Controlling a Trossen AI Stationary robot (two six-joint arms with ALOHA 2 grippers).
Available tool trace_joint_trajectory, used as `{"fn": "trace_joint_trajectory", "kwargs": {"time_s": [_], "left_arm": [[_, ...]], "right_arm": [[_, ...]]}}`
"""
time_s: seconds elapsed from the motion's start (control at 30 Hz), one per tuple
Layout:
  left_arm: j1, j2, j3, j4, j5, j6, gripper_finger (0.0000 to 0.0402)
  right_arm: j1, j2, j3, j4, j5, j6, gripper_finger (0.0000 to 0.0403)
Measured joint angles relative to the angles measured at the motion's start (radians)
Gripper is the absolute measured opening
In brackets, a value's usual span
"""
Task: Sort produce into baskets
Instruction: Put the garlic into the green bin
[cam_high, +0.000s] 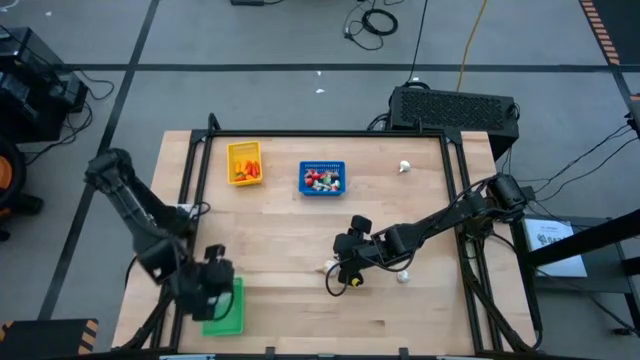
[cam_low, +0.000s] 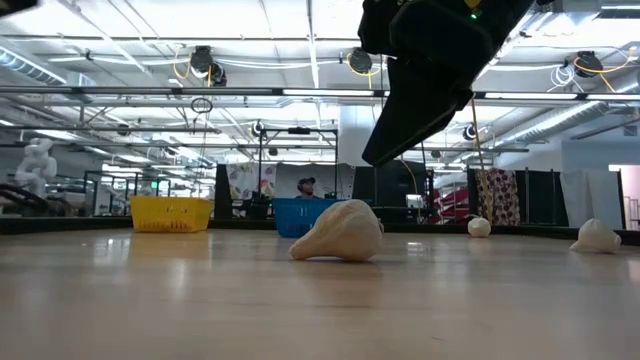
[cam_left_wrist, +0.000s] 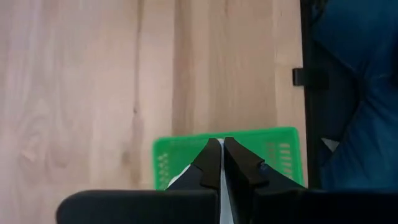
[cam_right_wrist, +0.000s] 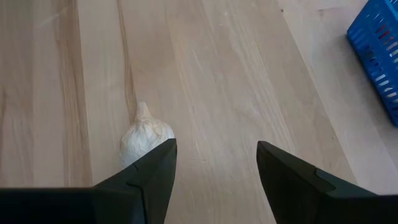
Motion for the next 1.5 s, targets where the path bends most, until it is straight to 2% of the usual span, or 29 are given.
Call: {"fn": "trace_joint_trajectory", "kwargs": {"time_s": [0.13,0.27,0.53,0.77,0.87,1.1,1.27,1.37,1.5], "left_arm": [[-0.104,0.059,0.000,0.044,-0.082,-0.071,0.0011],[-0.151,0.134,0.000,0.099,-0.112,-0.096,0.0015],[-0.146,0.264,0.000,0.058,-0.116,-0.061,0.0018],[-0.119,0.283,0.000,-0.040,-0.119,-0.088,0.0024],[-0.107,0.283,0.000,-0.038,-0.122,-0.086,0.0045],[-0.107,0.283,0.000,-0.043,-0.120,-0.080,0.0127],[-0.077,0.279,0.044,-0.045,-0.096,0.040,0.0152],[-0.047,0.277,0.095,-0.030,-0.160,0.133,0.0152],[-0.006,0.277,0.101,0.078,-0.409,0.276,0.0152]], "right_arm": [[0.000,0.000,0.000,0.001,0.000,0.000,0.0212],[0.000,0.000,0.000,0.001,0.000,0.009,0.0212],[0.000,0.000,0.000,0.003,0.000,0.010,0.0212],[0.000,0.000,0.000,0.003,0.000,0.006,0.0212],[0.000,0.000,0.000,0.003,0.000,0.004,0.0212],[0.000,0.000,0.000,0.004,0.000,0.000,0.0212],[0.000,0.000,0.000,0.005,0.000,-0.001,0.0212],[0.000,0.000,0.000,0.005,0.001,-0.005,0.0212],[0.000,0.000,0.000,0.004,0.000,-0.004,0.0212]]}}
